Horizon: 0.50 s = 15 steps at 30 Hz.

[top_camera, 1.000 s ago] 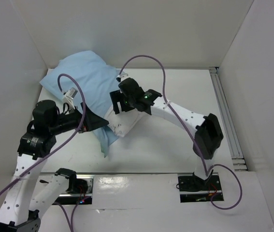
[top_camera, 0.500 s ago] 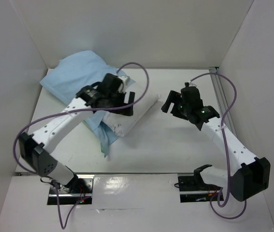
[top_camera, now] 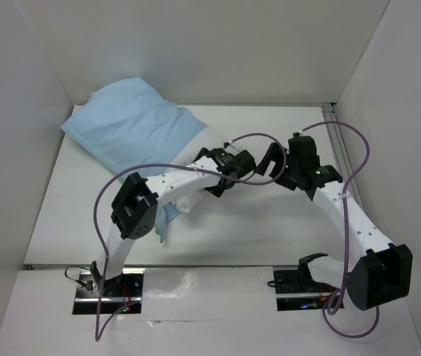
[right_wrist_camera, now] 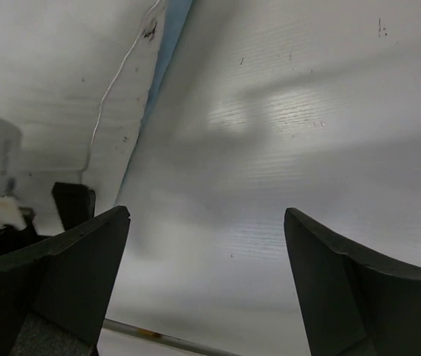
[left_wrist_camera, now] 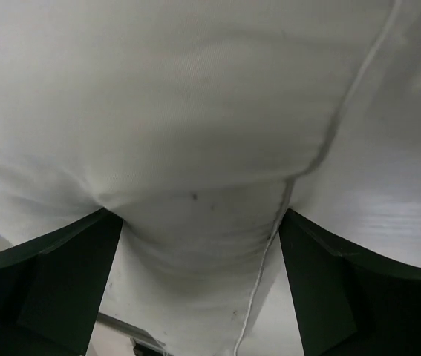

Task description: Put the pillow into the pillowcase

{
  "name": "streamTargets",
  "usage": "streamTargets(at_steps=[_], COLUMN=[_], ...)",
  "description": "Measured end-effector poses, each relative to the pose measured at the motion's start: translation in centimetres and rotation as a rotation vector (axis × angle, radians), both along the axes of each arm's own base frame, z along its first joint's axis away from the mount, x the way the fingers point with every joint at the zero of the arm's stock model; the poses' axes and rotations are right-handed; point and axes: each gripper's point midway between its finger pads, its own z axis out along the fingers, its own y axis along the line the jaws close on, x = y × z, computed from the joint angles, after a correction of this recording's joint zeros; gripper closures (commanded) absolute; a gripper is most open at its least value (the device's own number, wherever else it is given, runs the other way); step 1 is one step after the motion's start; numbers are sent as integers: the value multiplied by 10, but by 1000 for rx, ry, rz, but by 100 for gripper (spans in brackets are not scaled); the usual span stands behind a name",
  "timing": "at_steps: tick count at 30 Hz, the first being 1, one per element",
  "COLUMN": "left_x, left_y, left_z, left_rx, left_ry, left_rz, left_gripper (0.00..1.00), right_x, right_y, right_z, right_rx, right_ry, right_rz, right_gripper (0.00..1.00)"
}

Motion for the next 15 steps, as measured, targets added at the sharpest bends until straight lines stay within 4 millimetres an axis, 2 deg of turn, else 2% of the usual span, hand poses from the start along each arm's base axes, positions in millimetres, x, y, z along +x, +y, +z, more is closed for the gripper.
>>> streamTargets(at_steps=[1,2,3,4,5,9,13,15], left_x=[2,4,6,8,10,27,53,61], left_y=[4,9,13,16,18,17,11,26], left_z=[-8,-14,-17,-18,-16,16,69,107], left_rx=[38,72,90,108,110,27,-290,-469], left_ry=[-7,-11,-18,-26,-39,-70,-46,-47], left_rz=[20,37,54,71,91,147,162,172], left_gripper=[3,11,28,95,100,100,100,100], right_x=[1,1,1,1,1,-1,1,4], right_y=[-2,-3,-5,-5,-5,-3,11,27], right_z=[0,0,0,1,1,0,6,12], right_rx=[2,7,11,14,20,37,81,113], right_ry=[1,3,2,2,3,0,-30,-60], right_rz=[-5,-8,-8,-8,-7,24,78,115], right_gripper=[8,8,8,8,8,11,12,17])
